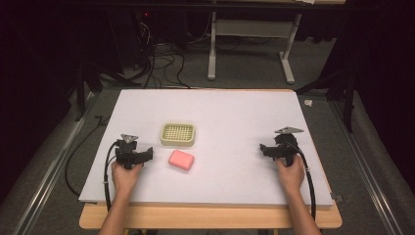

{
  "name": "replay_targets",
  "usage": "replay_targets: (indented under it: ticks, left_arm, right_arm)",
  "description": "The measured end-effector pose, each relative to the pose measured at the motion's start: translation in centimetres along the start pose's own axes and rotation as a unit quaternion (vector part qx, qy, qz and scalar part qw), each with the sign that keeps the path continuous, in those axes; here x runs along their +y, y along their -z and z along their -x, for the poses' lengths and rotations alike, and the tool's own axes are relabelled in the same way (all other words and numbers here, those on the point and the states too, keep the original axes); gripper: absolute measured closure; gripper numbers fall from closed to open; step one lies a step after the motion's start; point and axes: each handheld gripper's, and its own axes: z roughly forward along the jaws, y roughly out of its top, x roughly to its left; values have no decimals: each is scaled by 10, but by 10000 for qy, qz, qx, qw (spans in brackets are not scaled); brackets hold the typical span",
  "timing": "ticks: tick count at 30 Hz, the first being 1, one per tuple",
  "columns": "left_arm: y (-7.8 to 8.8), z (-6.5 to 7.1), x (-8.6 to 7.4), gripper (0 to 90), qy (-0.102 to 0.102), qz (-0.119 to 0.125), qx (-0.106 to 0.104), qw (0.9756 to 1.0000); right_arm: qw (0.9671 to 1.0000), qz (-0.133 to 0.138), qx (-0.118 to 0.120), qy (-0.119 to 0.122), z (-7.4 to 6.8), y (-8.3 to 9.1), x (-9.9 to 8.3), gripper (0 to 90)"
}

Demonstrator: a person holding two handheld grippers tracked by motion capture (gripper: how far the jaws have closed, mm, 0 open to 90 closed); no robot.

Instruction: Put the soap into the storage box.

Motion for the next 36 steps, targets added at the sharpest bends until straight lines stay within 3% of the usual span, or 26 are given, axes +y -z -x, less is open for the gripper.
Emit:
replay_targets:
  ticks: [11, 21, 28, 32, 36]
  left_arm:
    - [5, 2, 0, 148, 0, 15, -213, 9998]
    - [21, 10, 1, 125, -215, 131, -447, 9987]
    - [33, 20, 1, 110, -318, 230, -697, 9968]
    - [40, 29, 0, 95, -352, 276, -941, 9946]
    - [45, 36, -1, 76, -467, 303, -1047, 9929]
  right_arm:
    - [10000, 5, -4, 7, 0, 0, 0, 149]
    - [10000, 2, -5, 5, 0, 0, 0, 149]
    - [10000, 2, -7, 4, 0, 0, 0, 149]
    - [10000, 2, -7, 7, 0, 0, 0, 149]
    - [10000, 1, -7, 6, 0, 0, 0, 149]
